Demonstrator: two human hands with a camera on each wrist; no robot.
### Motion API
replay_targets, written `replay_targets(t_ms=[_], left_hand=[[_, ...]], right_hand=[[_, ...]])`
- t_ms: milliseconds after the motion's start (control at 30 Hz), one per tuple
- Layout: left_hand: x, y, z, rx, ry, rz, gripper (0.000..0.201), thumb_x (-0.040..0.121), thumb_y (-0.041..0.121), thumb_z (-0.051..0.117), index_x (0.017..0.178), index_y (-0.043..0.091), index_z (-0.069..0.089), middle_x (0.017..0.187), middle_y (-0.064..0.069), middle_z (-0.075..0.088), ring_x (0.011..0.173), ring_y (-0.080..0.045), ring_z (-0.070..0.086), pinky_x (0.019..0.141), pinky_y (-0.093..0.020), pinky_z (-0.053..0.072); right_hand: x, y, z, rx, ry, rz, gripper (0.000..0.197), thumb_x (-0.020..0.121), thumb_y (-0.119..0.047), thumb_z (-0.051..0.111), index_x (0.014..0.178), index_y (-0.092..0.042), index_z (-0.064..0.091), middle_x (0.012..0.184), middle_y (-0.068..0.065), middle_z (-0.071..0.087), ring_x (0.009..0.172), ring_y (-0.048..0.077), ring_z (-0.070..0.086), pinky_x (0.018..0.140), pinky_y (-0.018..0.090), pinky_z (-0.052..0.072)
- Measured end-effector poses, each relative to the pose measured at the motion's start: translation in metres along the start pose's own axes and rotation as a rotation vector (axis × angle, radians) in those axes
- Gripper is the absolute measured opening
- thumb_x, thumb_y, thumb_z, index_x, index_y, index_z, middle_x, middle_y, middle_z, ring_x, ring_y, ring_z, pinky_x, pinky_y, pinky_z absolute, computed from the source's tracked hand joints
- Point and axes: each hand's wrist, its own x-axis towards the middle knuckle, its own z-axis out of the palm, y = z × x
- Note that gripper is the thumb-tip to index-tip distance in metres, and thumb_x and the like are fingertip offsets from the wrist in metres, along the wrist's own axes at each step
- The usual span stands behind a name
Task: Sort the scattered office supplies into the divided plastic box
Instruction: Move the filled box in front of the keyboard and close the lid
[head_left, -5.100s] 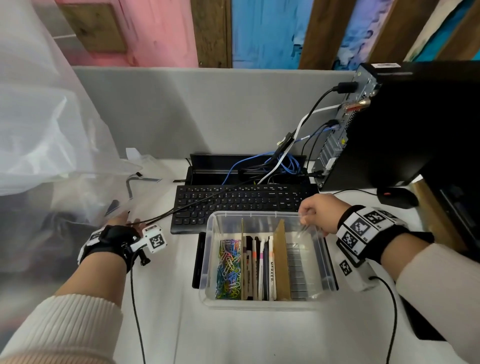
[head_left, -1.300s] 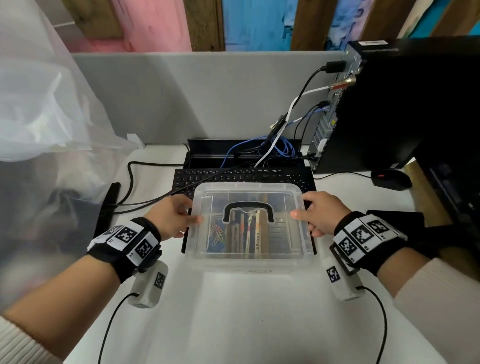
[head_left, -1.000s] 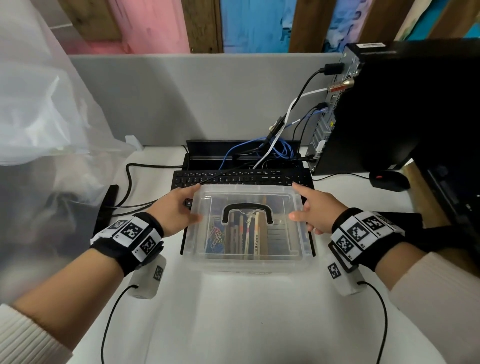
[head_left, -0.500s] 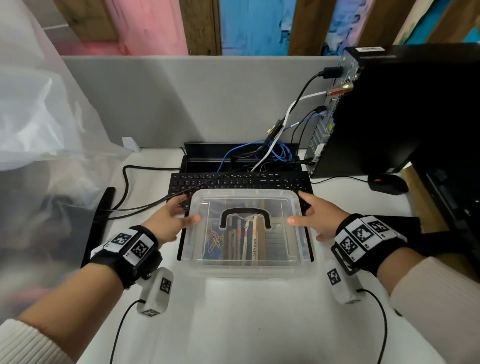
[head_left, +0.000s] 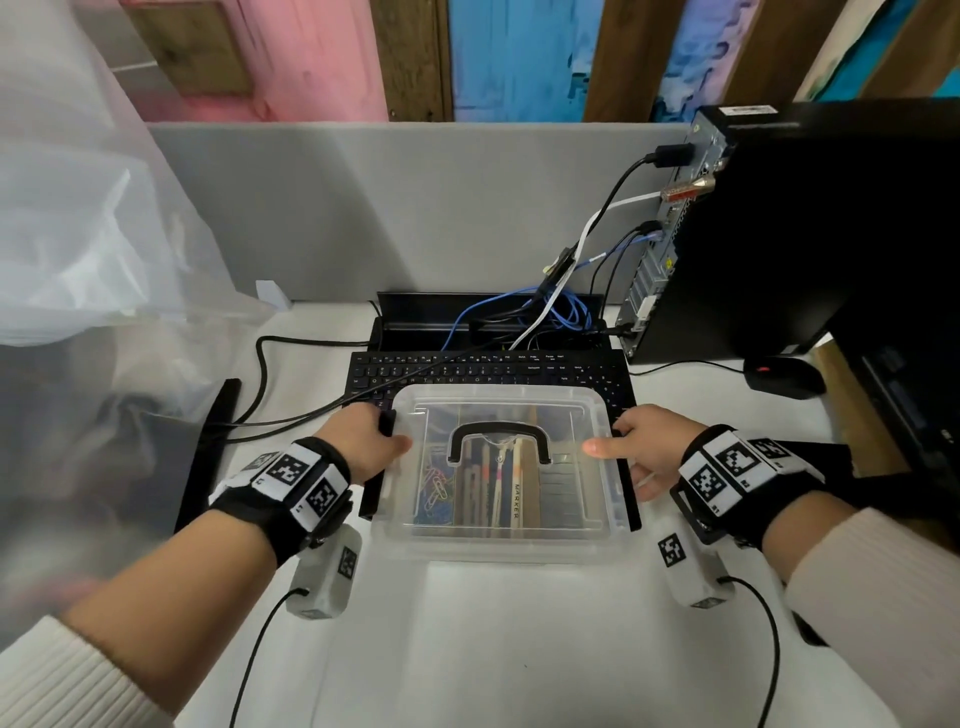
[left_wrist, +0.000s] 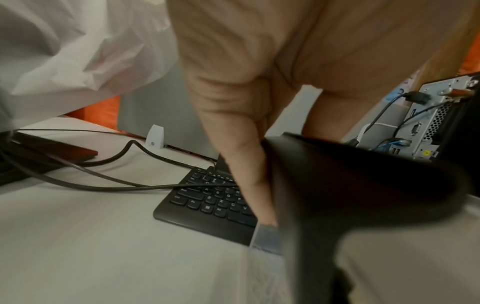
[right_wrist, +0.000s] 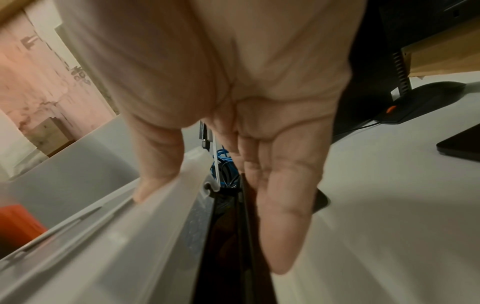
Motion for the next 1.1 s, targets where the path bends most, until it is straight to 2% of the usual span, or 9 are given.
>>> replay_targets(t_ms=[100, 233, 367, 600, 700, 833, 933, 1033, 1100], left_hand=[[-0.001, 0.006, -0.001, 0.072, 0.021, -0.014, 0.020, 0.086, 0.025, 0.062, 0.072, 0.012, 0.055, 0.074, -0.005, 0.062, 0.064, -0.017, 0.058, 0.052, -0.025, 0.042], [-0.006, 0.017, -0.001, 0.127, 0.042, -0.031, 0.021, 0.085, 0.015, 0.055, 0.065, 0.012, 0.050, 0.065, -0.002, 0.053, 0.060, -0.016, 0.052, 0.046, -0.023, 0.035], [-0.008, 0.022, -0.001, 0.174, 0.004, -0.034, 0.017, 0.085, 0.010, 0.050, 0.068, 0.010, 0.048, 0.067, -0.003, 0.052, 0.063, -0.019, 0.052, 0.046, -0.023, 0.036], [-0.013, 0.033, -0.005, 0.203, -0.023, -0.062, 0.019, 0.089, 0.009, 0.047, 0.070, 0.009, 0.048, 0.071, -0.005, 0.052, 0.072, -0.024, 0.057, 0.054, -0.024, 0.047], [-0.010, 0.023, -0.006, -0.022, -0.057, -0.079, 0.013, 0.091, 0.013, 0.051, 0.083, 0.004, 0.056, 0.083, -0.012, 0.060, 0.085, -0.031, 0.066, 0.069, -0.037, 0.058], [-0.009, 0.007, -0.012, -0.443, -0.190, -0.131, 0.016, 0.093, 0.006, 0.054, 0.106, 0.000, 0.061, 0.099, -0.016, 0.067, 0.094, -0.029, 0.067, 0.078, -0.053, 0.056], [-0.008, 0.001, -0.012, -0.530, -0.209, -0.117, 0.018, 0.092, 0.002, 0.057, 0.109, 0.004, 0.060, 0.099, -0.014, 0.067, 0.095, -0.030, 0.067, 0.082, -0.054, 0.055], [-0.009, -0.004, -0.011, -0.617, -0.204, -0.121, 0.021, 0.091, 0.000, 0.058, 0.110, 0.007, 0.059, 0.103, -0.016, 0.066, 0.098, -0.034, 0.066, 0.083, -0.055, 0.054], [-0.008, -0.006, -0.009, -0.650, -0.192, -0.121, 0.019, 0.091, -0.001, 0.057, 0.108, 0.008, 0.058, 0.102, -0.015, 0.065, 0.098, -0.035, 0.066, 0.081, -0.054, 0.054]], right_hand=[[-0.001, 0.000, 0.000, 0.002, 0.000, -0.005, 0.075, 0.080, -0.040, 0.072, 0.137, -0.003, 0.038, 0.102, 0.020, 0.066, 0.087, 0.038, 0.070, 0.077, 0.053, 0.057], [-0.003, -0.002, 0.001, -0.003, 0.031, -0.010, 0.076, 0.081, -0.038, 0.072, 0.139, -0.003, 0.037, 0.100, 0.021, 0.065, 0.084, 0.035, 0.070, 0.076, 0.050, 0.058], [-0.010, -0.007, 0.000, -0.069, 0.054, -0.014, 0.060, 0.083, -0.038, 0.070, 0.123, 0.001, 0.049, 0.094, 0.021, 0.064, 0.088, 0.038, 0.068, 0.079, 0.050, 0.057], [-0.017, -0.012, -0.001, -0.172, 0.079, -0.028, 0.060, 0.083, -0.041, 0.068, 0.119, 0.003, 0.052, 0.087, 0.016, 0.063, 0.087, 0.036, 0.069, 0.080, 0.046, 0.057], [-0.016, -0.011, -0.001, -0.159, 0.086, -0.031, 0.062, 0.082, -0.041, 0.070, 0.120, 0.004, 0.050, 0.095, 0.020, 0.065, 0.087, 0.036, 0.069, 0.079, 0.047, 0.057], [-0.014, -0.007, -0.002, -0.143, 0.100, -0.028, 0.058, 0.079, -0.043, 0.072, 0.109, 0.003, 0.051, 0.095, 0.020, 0.066, 0.084, 0.034, 0.070, 0.078, 0.047, 0.058], [-0.008, -0.004, 0.000, -0.132, 0.125, -0.008, 0.057, 0.076, -0.047, 0.073, 0.094, 0.002, 0.051, 0.076, 0.012, 0.063, 0.063, 0.025, 0.065, 0.077, 0.041, 0.058], [-0.006, -0.004, 0.004, -0.138, 0.186, -0.018, 0.048, 0.078, -0.048, 0.071, 0.086, -0.008, 0.046, 0.066, 0.003, 0.048, 0.045, 0.015, 0.053, 0.053, 0.029, 0.051], [-0.009, -0.008, 0.007, -0.217, 0.214, -0.029, 0.045, 0.081, -0.049, 0.068, 0.084, -0.010, 0.044, 0.065, 0.003, 0.048, 0.046, 0.014, 0.053, 0.048, 0.025, 0.045]])
